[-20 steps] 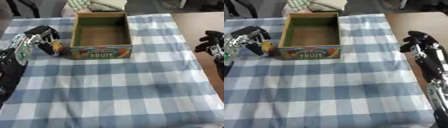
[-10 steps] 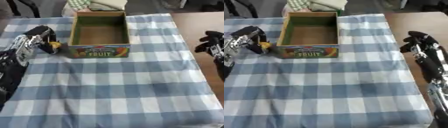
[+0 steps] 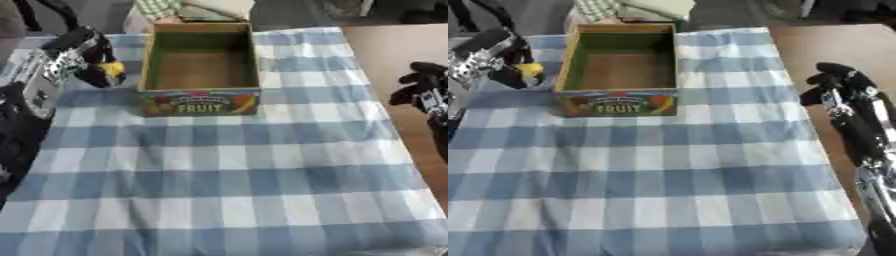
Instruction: Pick up objects on the table and place them in the box.
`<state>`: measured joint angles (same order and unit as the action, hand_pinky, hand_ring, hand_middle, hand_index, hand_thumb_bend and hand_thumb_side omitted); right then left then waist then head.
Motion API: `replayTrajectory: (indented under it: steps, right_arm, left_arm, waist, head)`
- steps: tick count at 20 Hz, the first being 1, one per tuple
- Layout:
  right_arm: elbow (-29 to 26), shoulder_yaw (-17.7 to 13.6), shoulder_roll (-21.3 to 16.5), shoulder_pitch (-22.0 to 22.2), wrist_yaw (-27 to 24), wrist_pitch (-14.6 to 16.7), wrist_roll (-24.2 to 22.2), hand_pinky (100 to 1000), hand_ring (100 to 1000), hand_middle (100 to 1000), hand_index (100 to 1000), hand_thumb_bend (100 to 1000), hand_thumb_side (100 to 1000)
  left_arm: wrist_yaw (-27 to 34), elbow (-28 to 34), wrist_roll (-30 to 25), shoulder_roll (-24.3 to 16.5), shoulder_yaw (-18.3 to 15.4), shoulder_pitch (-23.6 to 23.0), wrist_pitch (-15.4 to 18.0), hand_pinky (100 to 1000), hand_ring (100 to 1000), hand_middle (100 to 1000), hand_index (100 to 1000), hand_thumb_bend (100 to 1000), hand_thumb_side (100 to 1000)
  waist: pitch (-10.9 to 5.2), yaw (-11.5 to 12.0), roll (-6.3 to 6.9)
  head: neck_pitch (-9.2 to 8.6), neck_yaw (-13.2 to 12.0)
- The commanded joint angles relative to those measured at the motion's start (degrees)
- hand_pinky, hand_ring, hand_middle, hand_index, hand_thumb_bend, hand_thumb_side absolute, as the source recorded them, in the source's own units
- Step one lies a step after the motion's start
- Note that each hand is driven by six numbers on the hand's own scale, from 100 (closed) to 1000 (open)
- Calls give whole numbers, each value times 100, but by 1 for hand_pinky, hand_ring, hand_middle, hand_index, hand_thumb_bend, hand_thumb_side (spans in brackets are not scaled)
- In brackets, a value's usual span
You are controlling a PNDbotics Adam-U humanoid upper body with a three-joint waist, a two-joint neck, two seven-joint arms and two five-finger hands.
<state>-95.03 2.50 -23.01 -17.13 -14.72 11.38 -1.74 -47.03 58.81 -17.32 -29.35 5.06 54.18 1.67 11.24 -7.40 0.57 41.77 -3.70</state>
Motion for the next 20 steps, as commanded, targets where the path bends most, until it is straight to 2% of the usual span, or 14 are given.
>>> replayTrajectory:
  steps: [1,6,11,16,18,20]
  right_arm:
    - [-50,-12,-141,-74,-25,7,-8,578,567,607,785,100,453]
    - [-50,42,-115,-137,-38,-5,-62,578,567,607,785,100,453]
    - [-49,78,-88,-180,-43,-12,-101,578,566,607,785,100,453]
    - [-44,75,-80,-187,-43,-13,-104,578,566,607,785,100,454]
    - [-40,76,-73,-186,-44,-15,-106,578,566,607,785,100,454]
    - [-36,73,-66,-182,-42,-17,-107,578,566,606,784,100,454]
  left_arm:
    - [66,360,-70,-75,22,303,-99,535,334,291,360,353,100]
    - [-103,188,-128,430,190,600,-55,534,340,297,366,380,100]
    - [-424,-332,195,949,172,689,-185,536,360,319,387,380,100]
    - [-725,-696,439,1124,188,653,-145,545,391,353,422,400,100]
    - [-795,-734,527,1125,217,624,-114,558,427,397,465,459,129]
    - [-831,-703,632,1117,236,579,-95,584,491,478,553,587,225]
  waist:
    - [-124,-17,5]
    - [-99,-136,7]
    - [-59,-291,18]
    - [-38,-360,34]
    - [-42,-354,42]
    - [-50,-329,46]
  head:
    - [28,-38]
    - [-5,-146]
    - [-27,-234]
    - [-38,-245]
    - [-38,-220]
    - [-35,-191]
